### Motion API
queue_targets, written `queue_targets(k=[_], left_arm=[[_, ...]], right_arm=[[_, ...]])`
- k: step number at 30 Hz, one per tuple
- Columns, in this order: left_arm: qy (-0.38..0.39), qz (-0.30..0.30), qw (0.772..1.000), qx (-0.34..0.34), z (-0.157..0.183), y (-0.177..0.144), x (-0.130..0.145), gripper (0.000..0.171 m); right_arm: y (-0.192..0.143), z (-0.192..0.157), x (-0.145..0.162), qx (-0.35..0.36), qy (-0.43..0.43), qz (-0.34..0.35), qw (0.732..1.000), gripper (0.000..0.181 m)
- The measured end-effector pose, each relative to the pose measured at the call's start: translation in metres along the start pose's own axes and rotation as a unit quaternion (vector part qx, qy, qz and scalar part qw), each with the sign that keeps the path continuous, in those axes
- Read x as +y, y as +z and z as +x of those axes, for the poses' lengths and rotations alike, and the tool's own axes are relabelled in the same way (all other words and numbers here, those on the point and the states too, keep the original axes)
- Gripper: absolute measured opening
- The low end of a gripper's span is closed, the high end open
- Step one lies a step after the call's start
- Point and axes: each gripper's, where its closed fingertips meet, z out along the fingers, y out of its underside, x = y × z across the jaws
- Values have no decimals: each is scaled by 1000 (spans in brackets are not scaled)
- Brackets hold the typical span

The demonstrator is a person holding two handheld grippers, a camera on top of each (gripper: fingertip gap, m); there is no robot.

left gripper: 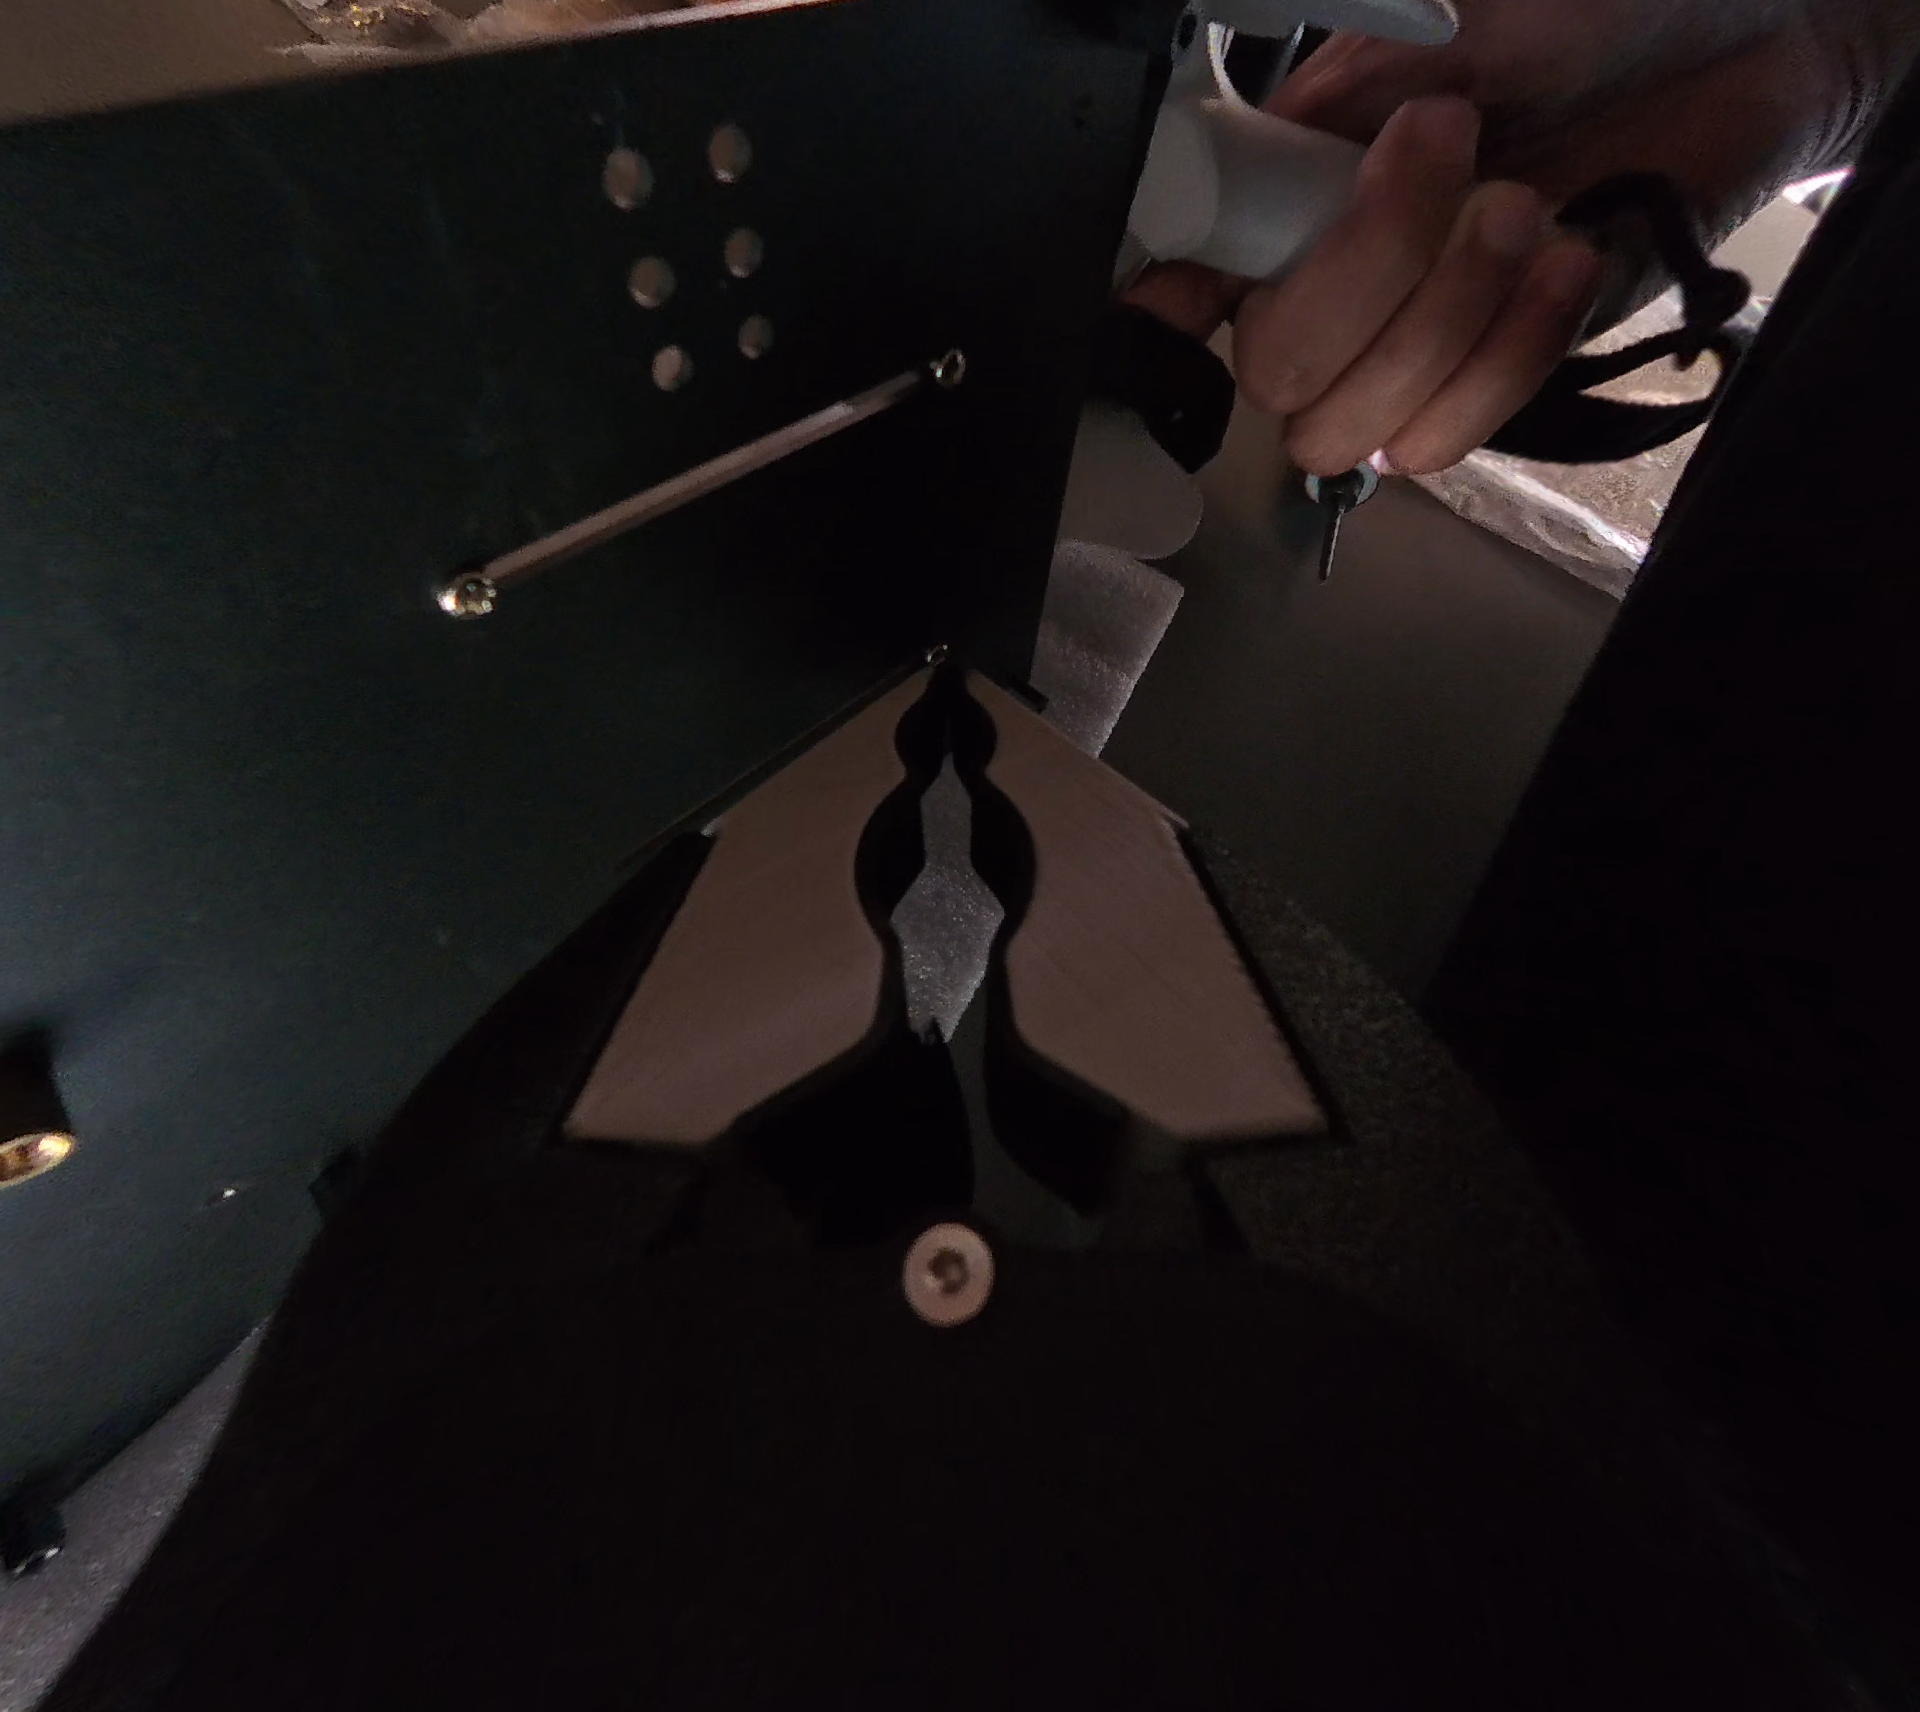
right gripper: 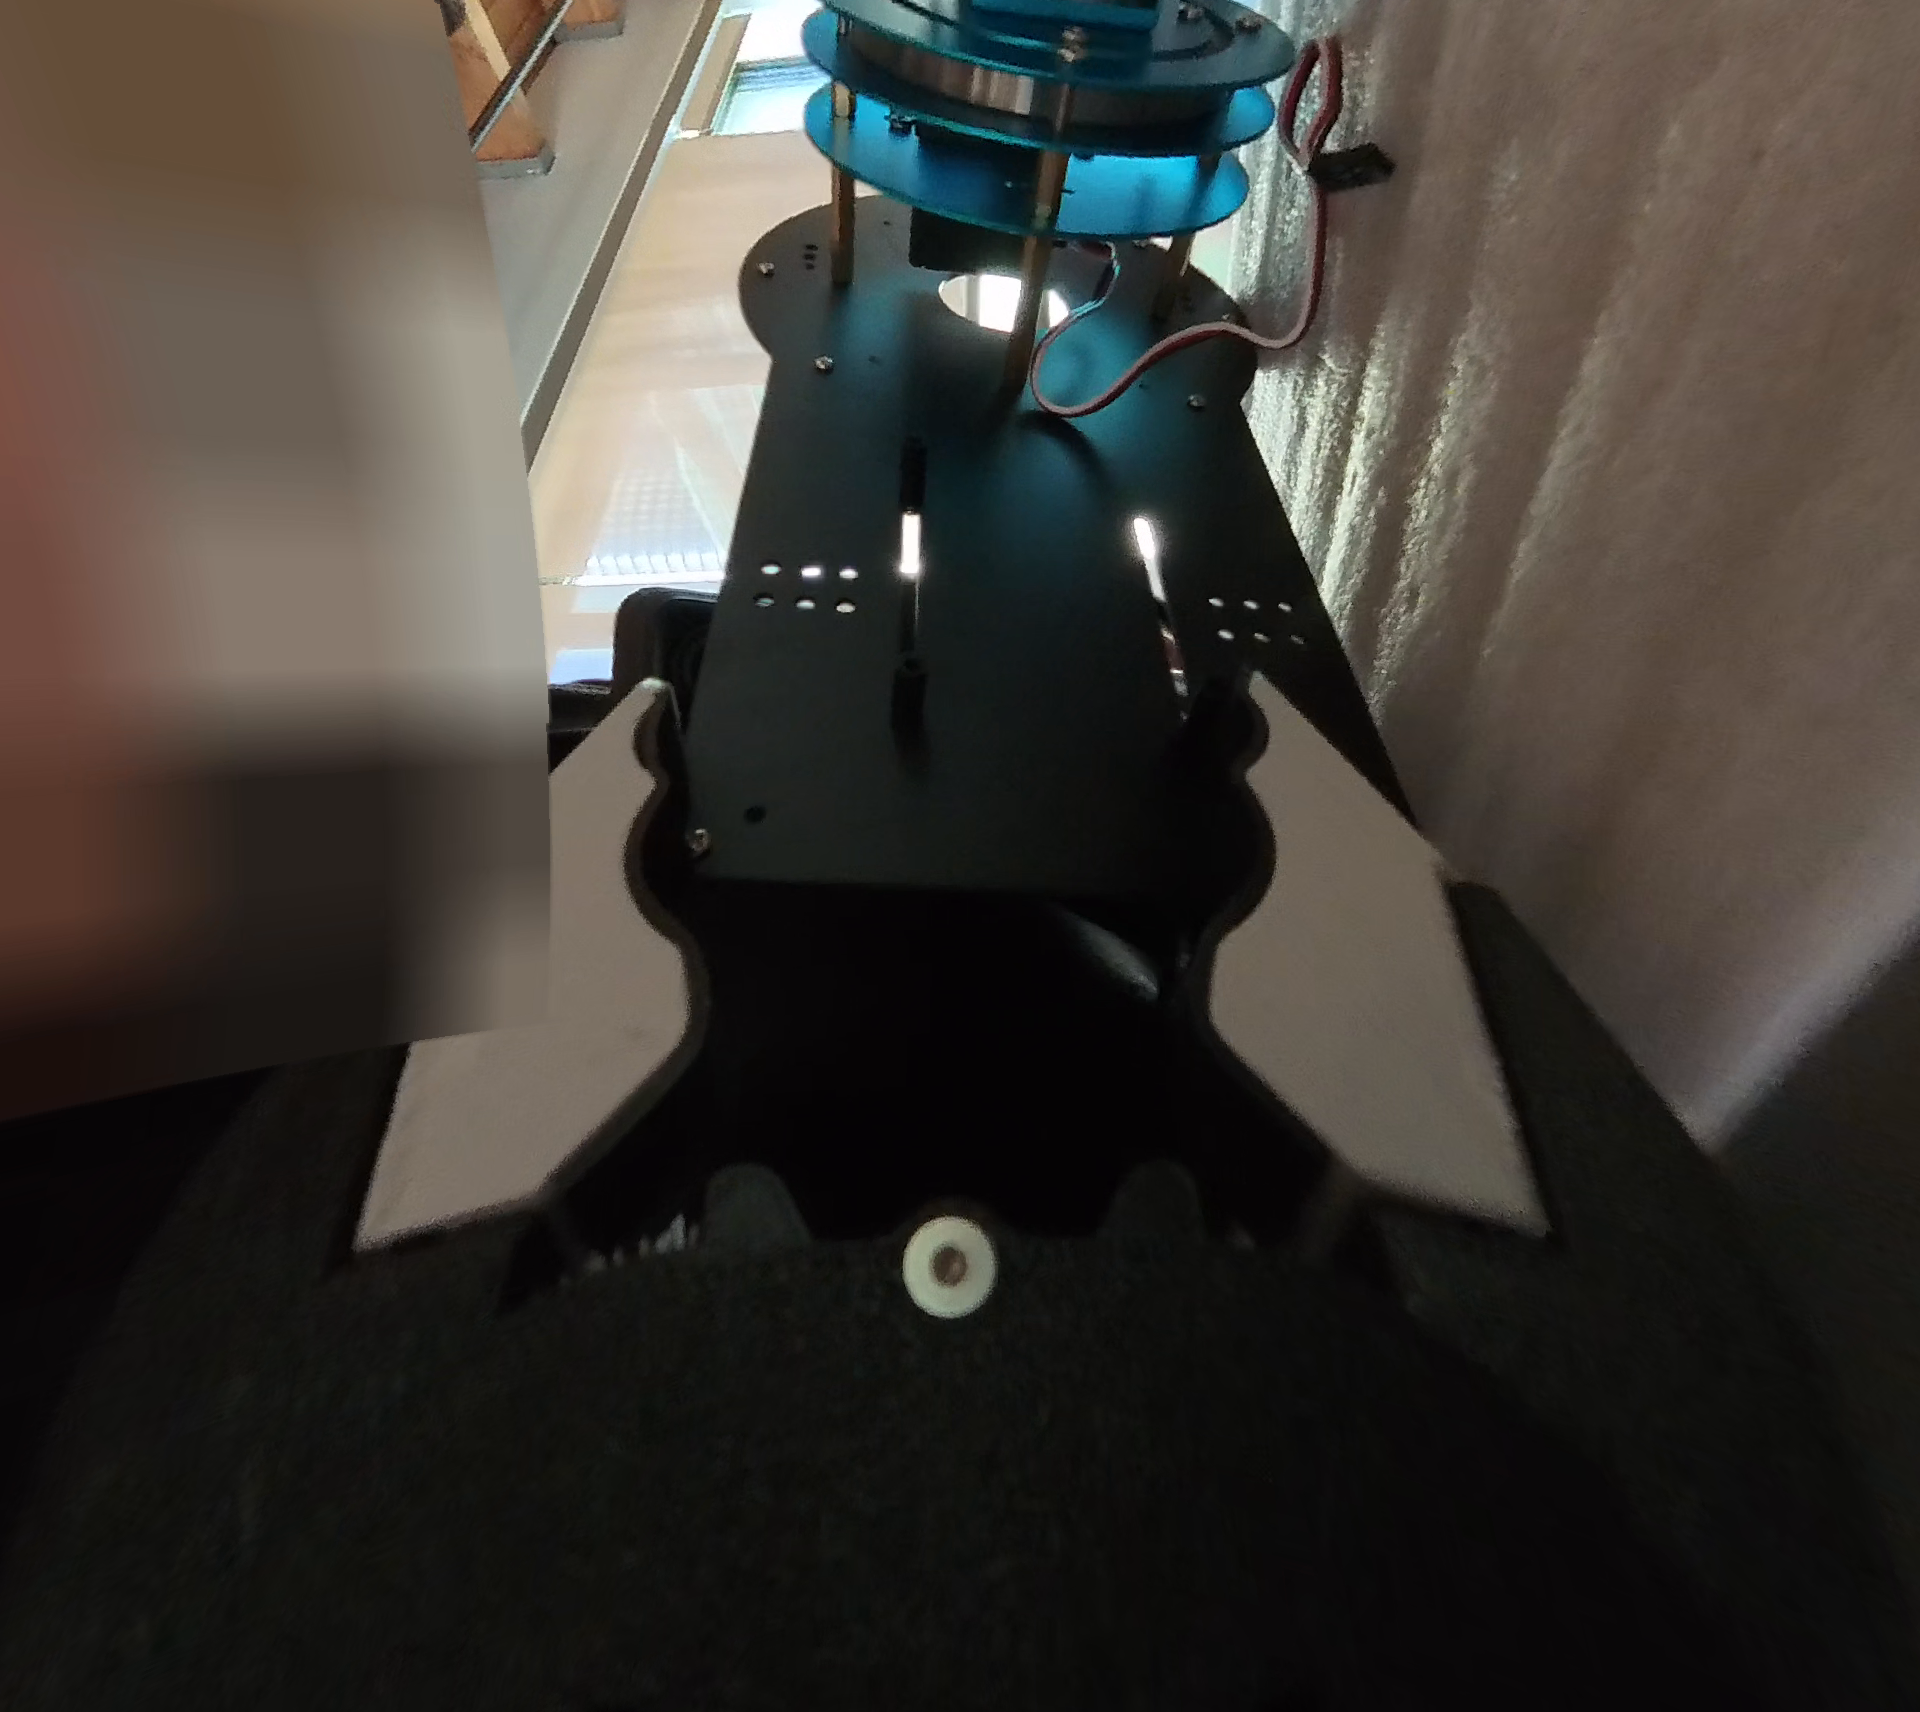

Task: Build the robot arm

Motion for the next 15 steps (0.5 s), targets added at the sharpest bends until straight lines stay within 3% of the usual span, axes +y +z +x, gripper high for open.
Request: queue_targets(k=[15], left_arm=[[9, -1, 1000, 2, 0, 0, 1, 0]], right_arm=[[-4, 0, 3, 38, 23, -7, 999, 99]])
